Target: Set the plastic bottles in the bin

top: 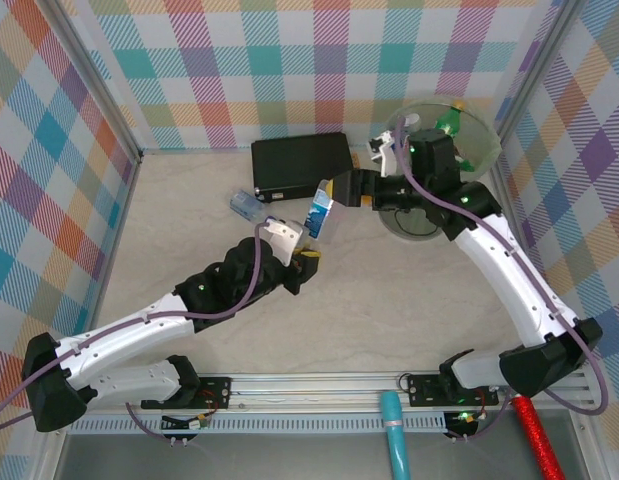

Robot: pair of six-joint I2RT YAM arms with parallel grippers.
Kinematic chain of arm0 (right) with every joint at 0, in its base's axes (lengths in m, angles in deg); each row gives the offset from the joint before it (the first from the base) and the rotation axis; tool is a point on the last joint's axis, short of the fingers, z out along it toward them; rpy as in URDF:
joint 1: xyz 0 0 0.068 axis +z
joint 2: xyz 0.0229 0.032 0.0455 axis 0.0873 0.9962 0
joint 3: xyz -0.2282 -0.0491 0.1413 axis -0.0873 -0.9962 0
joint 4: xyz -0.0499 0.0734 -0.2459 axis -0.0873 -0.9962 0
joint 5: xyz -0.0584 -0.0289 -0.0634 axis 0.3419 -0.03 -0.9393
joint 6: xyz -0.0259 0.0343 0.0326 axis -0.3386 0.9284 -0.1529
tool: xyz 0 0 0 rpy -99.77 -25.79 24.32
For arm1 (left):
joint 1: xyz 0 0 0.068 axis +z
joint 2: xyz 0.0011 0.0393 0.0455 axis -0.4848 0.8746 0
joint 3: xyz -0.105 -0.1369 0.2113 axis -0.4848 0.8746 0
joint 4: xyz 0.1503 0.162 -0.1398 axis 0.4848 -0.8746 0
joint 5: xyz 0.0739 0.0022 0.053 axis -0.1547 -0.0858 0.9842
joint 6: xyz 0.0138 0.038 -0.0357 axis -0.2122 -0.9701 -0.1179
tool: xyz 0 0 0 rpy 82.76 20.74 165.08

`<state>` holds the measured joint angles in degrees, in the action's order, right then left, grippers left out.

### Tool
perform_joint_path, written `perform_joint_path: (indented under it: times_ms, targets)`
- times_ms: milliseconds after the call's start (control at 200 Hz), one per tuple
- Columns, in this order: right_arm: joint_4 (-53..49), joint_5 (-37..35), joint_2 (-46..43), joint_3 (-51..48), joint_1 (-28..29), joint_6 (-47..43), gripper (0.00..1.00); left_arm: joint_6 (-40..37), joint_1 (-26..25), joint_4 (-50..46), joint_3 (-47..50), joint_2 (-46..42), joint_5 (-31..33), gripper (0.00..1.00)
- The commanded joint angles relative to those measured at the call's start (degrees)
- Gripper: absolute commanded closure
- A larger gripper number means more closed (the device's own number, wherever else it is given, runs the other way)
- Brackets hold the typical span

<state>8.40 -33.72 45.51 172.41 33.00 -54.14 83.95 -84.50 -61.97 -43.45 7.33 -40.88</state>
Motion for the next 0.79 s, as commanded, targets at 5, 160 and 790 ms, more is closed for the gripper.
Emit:
perform_joint_path:
  times_ms: [5,160,790]
  targets:
    - [-1.66,-1.86,1.59,2.15,1.90,-0.94,0.13,-1.55,-1.26,-0.17,-1.71,-1.56,0.37,0.82]
    - [-2.27,-2.22,3.78,2.63,3.48,-1.13,0.21,-1.74,-1.79,-0.54,-1.93,-1.74,1.29,0.82]
    - [-2.37,-9.11,0.06,3.84,3.29,-3.04,0.49,-0.27,-1.80,-1.71,-0.83,-3.50,6.47,0.00]
